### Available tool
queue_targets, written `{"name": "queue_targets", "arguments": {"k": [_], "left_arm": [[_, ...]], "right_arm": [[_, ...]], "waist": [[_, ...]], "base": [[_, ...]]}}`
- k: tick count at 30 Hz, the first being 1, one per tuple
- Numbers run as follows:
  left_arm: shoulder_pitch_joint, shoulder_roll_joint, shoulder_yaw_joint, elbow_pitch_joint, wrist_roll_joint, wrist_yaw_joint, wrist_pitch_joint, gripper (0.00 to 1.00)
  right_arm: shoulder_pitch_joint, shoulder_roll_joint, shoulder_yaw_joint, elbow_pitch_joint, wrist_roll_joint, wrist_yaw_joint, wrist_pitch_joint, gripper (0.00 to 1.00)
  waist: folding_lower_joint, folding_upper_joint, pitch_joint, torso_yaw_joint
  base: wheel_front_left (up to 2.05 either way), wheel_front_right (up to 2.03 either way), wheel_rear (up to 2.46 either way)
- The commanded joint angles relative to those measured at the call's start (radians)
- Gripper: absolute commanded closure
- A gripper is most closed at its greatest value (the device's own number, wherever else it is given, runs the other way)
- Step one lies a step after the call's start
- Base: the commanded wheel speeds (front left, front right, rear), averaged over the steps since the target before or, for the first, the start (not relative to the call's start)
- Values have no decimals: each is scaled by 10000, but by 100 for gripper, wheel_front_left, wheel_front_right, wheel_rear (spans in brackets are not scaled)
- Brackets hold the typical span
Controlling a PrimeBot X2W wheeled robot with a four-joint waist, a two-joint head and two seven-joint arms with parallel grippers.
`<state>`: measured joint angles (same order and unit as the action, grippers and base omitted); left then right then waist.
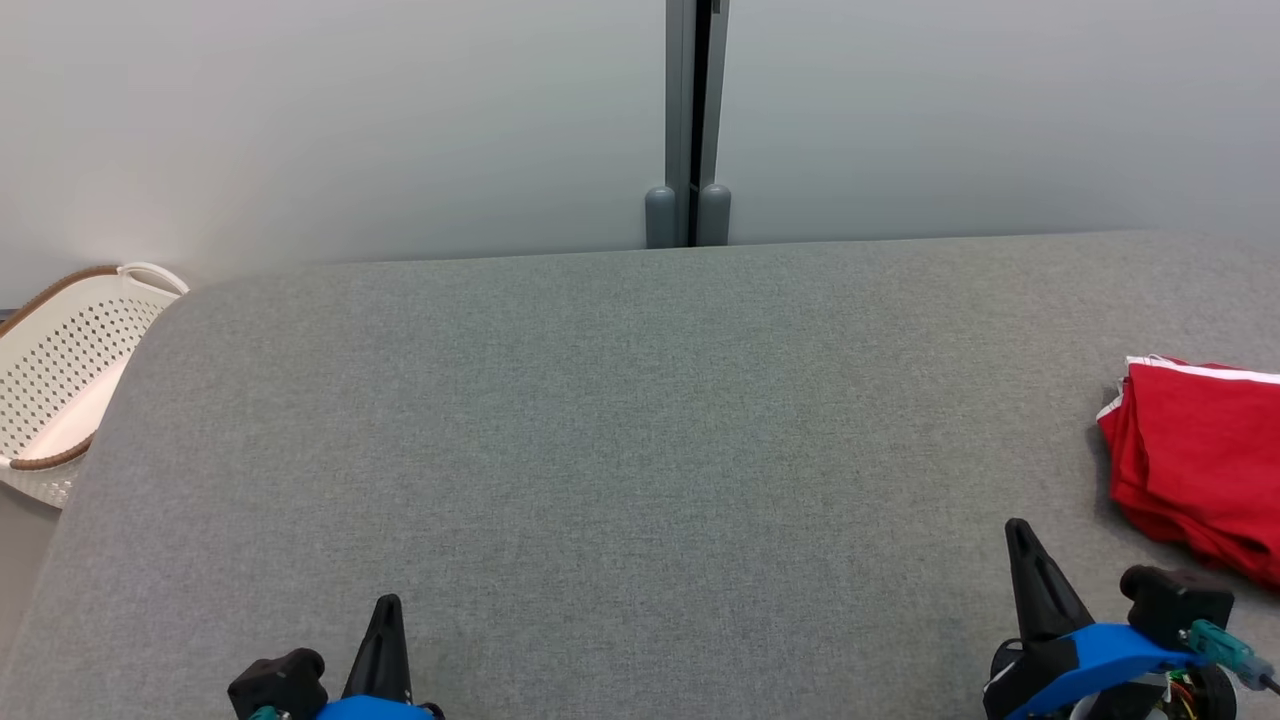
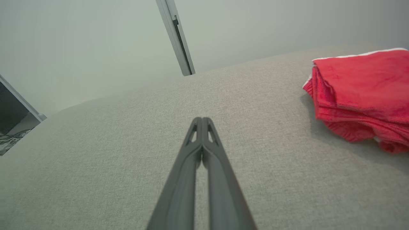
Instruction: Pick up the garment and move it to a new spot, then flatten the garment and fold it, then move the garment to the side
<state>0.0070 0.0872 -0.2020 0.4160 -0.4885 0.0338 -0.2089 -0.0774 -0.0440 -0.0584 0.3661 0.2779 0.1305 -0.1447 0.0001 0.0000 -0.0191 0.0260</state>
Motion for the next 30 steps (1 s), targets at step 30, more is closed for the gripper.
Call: {"name": "queue_targets", "arguments": {"k": [30], "left_arm": [[-650,-139,1247,-795,-4294,-653,1213,100]], "right_arm": [[-225,-52,-205,-643,5133,3,956,100]], "waist": [[0,0,58,-70]], "base": [[0,0,0]]}}
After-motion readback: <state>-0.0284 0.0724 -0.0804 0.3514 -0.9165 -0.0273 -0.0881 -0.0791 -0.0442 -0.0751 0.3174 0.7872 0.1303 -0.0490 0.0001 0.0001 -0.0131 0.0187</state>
